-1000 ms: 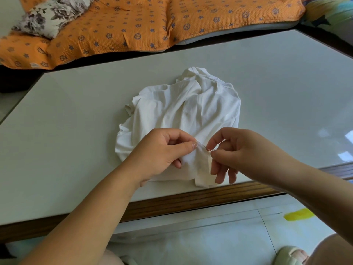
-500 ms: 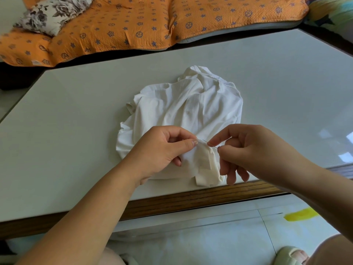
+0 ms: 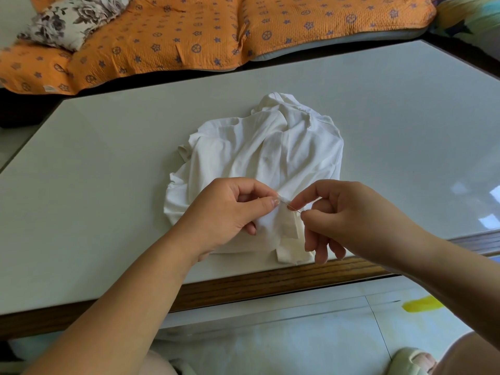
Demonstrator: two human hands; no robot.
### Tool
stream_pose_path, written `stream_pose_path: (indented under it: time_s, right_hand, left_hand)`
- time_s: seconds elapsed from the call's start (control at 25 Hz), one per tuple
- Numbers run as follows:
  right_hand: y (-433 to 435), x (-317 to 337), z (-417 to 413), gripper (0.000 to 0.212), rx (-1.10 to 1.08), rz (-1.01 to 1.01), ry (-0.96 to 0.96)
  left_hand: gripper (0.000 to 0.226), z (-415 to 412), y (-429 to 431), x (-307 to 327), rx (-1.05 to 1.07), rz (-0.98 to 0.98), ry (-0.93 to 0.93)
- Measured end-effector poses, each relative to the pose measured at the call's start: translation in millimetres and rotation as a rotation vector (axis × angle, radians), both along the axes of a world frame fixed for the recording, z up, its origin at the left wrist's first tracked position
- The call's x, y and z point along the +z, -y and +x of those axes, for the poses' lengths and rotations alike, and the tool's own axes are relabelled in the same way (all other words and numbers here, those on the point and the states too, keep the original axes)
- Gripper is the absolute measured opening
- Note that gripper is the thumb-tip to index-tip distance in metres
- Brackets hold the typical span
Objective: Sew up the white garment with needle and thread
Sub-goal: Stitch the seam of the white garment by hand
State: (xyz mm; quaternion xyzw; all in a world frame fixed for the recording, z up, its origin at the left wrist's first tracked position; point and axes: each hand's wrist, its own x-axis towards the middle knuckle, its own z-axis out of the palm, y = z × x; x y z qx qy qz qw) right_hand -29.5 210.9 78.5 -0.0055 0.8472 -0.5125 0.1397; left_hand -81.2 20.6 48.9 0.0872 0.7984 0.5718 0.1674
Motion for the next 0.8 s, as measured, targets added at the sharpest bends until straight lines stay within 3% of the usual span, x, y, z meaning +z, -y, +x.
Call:
stream_pose_path:
  time_s: [0.8]
  right_hand:
    - [7.2, -15.8, -1.3, 0.017, -0.039, 0.039, -0.072]
  left_hand:
    - [0.005, 7.3, -7.1, -1.3, 0.081, -0.052, -0.156]
